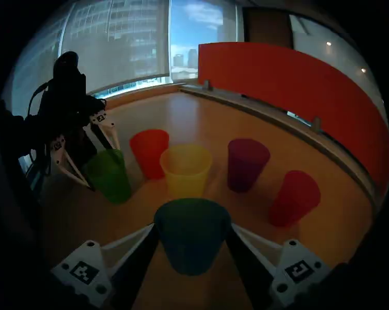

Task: Pour water

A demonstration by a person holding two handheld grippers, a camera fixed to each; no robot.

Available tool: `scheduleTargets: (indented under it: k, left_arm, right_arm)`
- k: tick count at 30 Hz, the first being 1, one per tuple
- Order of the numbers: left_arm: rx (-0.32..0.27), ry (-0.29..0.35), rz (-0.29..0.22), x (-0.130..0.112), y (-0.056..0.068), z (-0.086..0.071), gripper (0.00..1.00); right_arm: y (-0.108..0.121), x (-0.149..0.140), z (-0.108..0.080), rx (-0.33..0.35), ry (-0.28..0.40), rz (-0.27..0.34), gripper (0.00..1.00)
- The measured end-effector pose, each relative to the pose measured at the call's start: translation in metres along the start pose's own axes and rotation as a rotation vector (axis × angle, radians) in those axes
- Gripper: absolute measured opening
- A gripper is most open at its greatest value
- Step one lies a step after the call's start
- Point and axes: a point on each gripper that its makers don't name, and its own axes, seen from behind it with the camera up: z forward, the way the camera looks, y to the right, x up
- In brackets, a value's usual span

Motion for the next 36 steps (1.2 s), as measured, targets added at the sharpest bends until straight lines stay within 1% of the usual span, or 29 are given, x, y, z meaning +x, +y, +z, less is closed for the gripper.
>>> scheduleTargets:
  k: [5,14,20,26,29,36]
  left_arm:
    - [0.001,-0.012,-0.004,-0.003,0.0,0.0,0.86]
    - [-0.001,-0.024,-0.01,-0.006,0.001,-0.003,0.86]
    - [0.005,-0.026,-0.017,-0.006,0.001,-0.005,0.86]
    - [0.002,-0.04,-0.01,-0.01,0.005,-0.006,0.86]
    - [0.0,-0.04,-0.016,-0.01,0.006,-0.006,0.86]
    - [0.01,-0.044,-0.03,-0.012,0.004,-0.009,0.86]
  right_arm:
    - [0.001,-0.001,-0.002,-0.003,0.003,0.004,0.9]
    - [-0.001,-0.007,-0.008,-0.01,-0.013,-0.009,0.91]
    - [-0.001,-0.012,-0.014,-0.017,-0.018,0.006,0.91]
    - [-0.001,-0.016,-0.019,-0.024,-0.022,0.012,0.92]
    - [-0.001,-0.018,-0.02,-0.029,-0.025,0.01,0.93]
    - [-0.003,-0.022,-0.023,-0.028,-0.024,0.027,1.0]
